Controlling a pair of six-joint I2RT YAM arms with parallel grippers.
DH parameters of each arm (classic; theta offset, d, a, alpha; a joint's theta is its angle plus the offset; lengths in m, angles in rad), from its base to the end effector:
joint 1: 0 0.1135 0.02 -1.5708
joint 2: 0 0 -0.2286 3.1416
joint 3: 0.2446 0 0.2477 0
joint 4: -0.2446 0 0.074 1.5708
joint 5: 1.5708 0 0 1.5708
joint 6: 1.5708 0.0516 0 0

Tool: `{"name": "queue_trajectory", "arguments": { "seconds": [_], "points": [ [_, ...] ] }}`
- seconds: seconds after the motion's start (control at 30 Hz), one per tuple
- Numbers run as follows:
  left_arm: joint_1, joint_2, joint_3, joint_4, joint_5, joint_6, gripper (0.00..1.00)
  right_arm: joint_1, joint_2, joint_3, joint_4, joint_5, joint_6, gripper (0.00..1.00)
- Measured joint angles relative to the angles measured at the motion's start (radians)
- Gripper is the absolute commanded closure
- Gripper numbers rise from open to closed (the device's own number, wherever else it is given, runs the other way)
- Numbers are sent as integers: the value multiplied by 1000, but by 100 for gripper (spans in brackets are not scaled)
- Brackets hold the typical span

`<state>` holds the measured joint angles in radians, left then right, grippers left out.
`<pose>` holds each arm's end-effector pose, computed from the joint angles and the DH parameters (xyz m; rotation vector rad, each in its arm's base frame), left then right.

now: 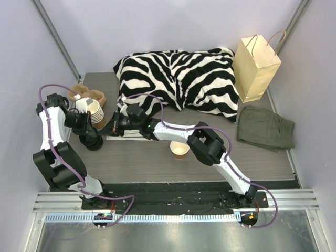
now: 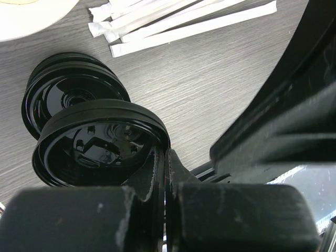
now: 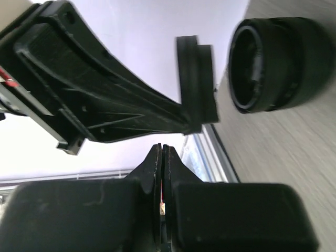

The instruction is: Pack the takeout coffee

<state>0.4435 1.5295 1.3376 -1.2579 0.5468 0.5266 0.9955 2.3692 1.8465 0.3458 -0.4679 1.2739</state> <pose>0.2574 0.0926 0.2377 0.1592 2.7158 -0.5980 0.2743 0.4658 0.1839 -0.1295 2.2413 1.8921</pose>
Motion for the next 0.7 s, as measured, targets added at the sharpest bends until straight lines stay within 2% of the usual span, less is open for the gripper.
{"name": "queue_trajectory", "arguments": {
  "seconds": [0.27, 0.7],
  "points": [
    [3, 1, 0, 0, 4, 0, 100, 24, 51, 70, 24, 14, 35, 99],
    [11, 11, 0, -6, 11, 1, 100, 24, 95, 74, 40, 22, 69, 99]
  ]
}}
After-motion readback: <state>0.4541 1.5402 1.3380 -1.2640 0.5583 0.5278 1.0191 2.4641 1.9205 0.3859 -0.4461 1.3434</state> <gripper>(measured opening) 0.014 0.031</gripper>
